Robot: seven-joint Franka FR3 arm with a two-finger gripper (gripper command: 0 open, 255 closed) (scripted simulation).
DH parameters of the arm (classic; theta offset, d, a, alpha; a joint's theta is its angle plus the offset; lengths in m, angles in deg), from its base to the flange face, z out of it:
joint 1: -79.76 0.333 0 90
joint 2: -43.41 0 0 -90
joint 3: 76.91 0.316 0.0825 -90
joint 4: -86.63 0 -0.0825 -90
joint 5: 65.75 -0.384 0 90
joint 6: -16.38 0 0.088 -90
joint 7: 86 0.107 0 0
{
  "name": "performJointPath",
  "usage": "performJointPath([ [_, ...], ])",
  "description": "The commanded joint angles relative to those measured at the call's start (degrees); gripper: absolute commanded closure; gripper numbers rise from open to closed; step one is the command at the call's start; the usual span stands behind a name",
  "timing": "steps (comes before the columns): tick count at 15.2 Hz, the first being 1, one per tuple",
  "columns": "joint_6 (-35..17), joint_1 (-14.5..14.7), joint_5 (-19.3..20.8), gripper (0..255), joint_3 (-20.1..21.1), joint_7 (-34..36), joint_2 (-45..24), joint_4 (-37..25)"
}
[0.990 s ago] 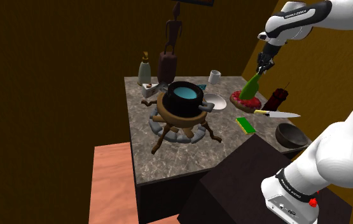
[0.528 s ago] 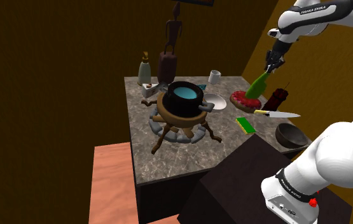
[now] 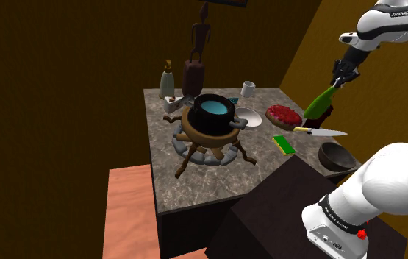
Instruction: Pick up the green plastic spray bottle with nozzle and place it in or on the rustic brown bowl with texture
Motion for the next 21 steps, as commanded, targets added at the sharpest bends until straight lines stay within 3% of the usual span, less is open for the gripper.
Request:
performJointPath([
  [1,1.3,-1.7,2.1,255,0.2,-0.8,3.2,1.2],
  [15,13.1,-13.0,11.6,255,-1.9,-13.3,18.8,0.4],
  [21,8.9,-13.4,13.0,255,-3.5,-12.6,19.2,4.8],
])
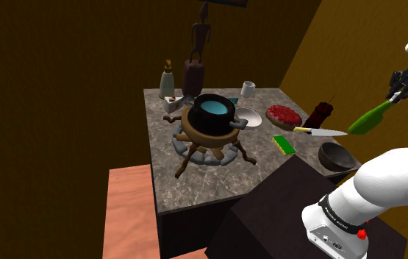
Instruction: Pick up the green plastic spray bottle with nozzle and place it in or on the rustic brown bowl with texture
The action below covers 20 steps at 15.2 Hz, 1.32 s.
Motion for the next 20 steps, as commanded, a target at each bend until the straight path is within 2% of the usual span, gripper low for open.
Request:
performJointPath([
  [1,-1.5,-0.1,0.5,255,-0.6,0.2,0.0,1.4],
  [20,-16.0,0.4,4.7,255,-8.4,1.8,-2.5,12.6],
])
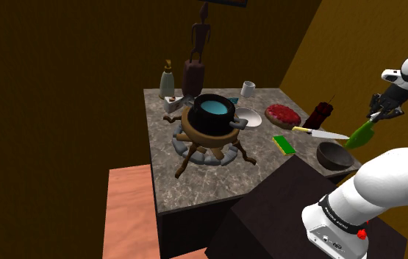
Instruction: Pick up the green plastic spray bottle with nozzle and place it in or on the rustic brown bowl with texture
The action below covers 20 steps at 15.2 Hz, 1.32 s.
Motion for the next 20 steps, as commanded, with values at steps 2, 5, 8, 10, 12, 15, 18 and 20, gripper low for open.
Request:
performJointPath([
  [2,-2.6,0.3,0.7,255,-1.6,0.2,-0.8,1.6],
  [5,-5.2,0.9,1.3,255,-3.4,0.3,-1.9,3.0],
  [8,-5.6,0.9,1.4,255,-3.6,0.4,-2.1,3.1],
  [10,-5.6,0.9,1.4,255,-3.6,0.4,-2.1,3.1],
  [12,-5.6,0.9,1.4,255,-3.6,0.4,-2.1,3.1],
  [15,-5.6,0.9,1.4,0,-3.6,0.4,-2.1,3.1],
  [18,-5.6,0.9,1.4,0,-3.6,0.4,-2.1,3.1],
  [20,-3.3,0.3,1.0,0,-1.9,0.3,-1.0,2.2],
])
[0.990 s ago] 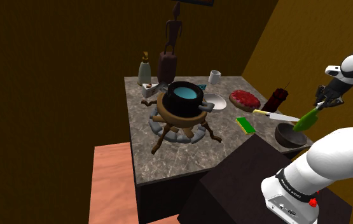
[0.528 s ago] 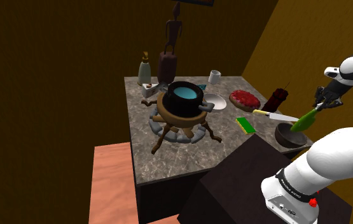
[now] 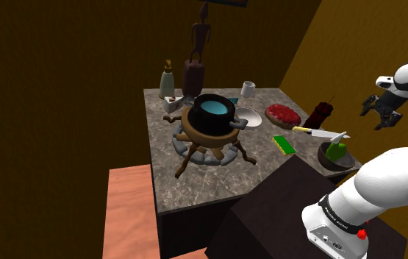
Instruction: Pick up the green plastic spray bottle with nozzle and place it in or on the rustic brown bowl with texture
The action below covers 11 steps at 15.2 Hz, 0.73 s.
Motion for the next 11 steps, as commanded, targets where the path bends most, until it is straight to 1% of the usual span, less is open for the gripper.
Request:
performJointPath([
  [1,3.5,-1.0,-0.6,0,2.6,0.0,1.7,-1.4],
  [3,7.2,-1.8,-1.5,0,5.2,-0.1,3.2,-3.3],
  [11,7.2,-1.8,-1.5,0,5.2,-0.1,3.2,-3.3],
])
